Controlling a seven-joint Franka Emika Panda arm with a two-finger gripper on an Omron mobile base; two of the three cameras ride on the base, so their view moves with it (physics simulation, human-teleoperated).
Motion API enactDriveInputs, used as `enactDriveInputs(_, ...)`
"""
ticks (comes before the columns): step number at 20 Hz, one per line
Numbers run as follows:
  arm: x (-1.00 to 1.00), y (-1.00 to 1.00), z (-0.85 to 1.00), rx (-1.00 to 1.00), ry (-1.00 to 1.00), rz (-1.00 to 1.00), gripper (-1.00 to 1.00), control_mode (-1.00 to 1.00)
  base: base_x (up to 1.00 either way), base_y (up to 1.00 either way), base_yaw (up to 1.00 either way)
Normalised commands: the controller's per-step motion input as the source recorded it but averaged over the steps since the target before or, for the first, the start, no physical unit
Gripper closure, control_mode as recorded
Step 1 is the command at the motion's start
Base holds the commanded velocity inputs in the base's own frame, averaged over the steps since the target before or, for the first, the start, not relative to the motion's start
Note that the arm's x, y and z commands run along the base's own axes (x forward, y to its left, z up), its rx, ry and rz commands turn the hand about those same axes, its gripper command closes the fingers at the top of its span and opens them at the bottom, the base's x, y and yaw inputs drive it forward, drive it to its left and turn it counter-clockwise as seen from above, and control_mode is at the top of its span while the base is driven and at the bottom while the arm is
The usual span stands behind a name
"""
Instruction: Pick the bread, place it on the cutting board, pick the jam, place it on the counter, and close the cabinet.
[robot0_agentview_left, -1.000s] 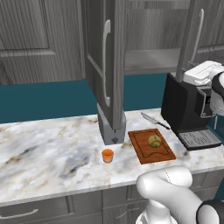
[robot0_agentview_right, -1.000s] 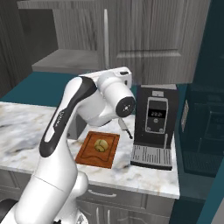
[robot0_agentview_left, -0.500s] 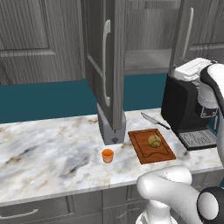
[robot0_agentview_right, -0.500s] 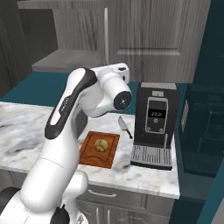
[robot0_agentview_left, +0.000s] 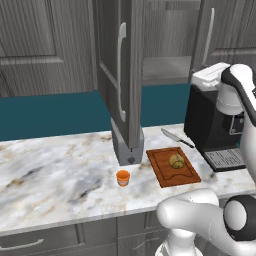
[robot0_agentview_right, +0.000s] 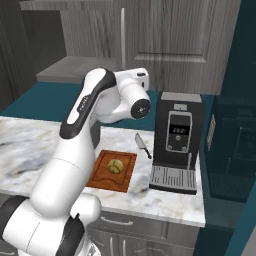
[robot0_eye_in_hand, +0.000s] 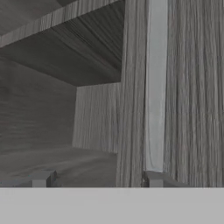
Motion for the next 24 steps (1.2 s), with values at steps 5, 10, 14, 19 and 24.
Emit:
enactDriveInputs(5,0.46,0.03,0.0,0.0,0.0,0.0,-1.0,-1.0,0.0,0.0,0.0)
enactDriveInputs(10,0.34,0.04,-0.03,0.0,0.0,0.0,-1.0,-1.0,0.0,0.0,0.0)
enactDriveInputs(14,0.01,0.02,-0.04,0.0,-0.03,0.0,-1.0,-1.0,0.0,0.0,0.0)
enactDriveInputs(19,-0.28,0.0,0.0,0.0,-0.07,0.0,-1.0,-1.0,0.0,0.0,0.0)
enactDriveInputs(24,-0.46,0.0,0.0,0.0,-0.06,0.0,-1.0,-1.0,0.0,0.0,0.0)
